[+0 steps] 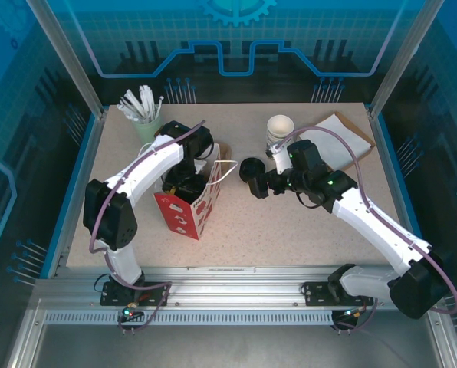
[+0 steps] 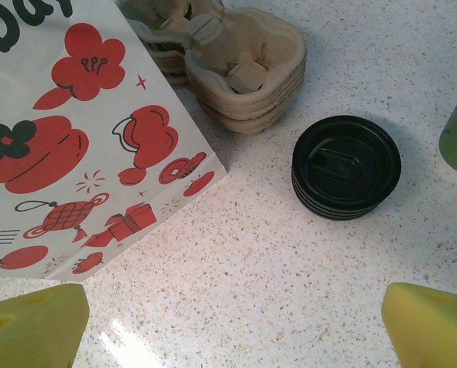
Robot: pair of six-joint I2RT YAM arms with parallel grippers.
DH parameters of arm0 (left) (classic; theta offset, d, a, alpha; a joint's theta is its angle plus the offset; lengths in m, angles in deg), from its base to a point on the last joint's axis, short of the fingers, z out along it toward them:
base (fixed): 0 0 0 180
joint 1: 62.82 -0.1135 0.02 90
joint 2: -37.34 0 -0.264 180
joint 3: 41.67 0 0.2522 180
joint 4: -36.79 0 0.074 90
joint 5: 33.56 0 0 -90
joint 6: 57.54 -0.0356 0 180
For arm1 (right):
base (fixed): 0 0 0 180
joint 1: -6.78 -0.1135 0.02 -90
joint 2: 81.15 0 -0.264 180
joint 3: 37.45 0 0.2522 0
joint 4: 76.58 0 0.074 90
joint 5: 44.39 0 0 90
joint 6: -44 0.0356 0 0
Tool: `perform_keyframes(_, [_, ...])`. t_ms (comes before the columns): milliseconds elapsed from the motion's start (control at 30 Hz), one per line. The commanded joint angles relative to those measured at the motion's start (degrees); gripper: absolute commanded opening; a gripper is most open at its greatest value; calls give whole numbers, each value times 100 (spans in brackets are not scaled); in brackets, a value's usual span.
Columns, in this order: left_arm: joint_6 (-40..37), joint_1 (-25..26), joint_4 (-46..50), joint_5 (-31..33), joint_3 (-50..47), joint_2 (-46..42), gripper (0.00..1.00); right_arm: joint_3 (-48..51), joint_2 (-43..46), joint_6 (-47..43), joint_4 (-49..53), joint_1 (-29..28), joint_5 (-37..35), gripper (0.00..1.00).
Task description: Pack the takeout coffee
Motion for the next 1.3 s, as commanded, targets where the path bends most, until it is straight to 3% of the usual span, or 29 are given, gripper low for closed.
perform_keyframes(0, [-88,-51,-63,99,-128,119,46,2,-31,-79,-28,-110,-38,100])
perform_keyframes(567, [-38,-46,341,153,6,-309,45,-28,-76,-63,-56,-123,-3,100])
perform_keyframes(1267, [-122,-47,323,130,-150,-95,45,-7,-90,-68,-48,-132,-34,100])
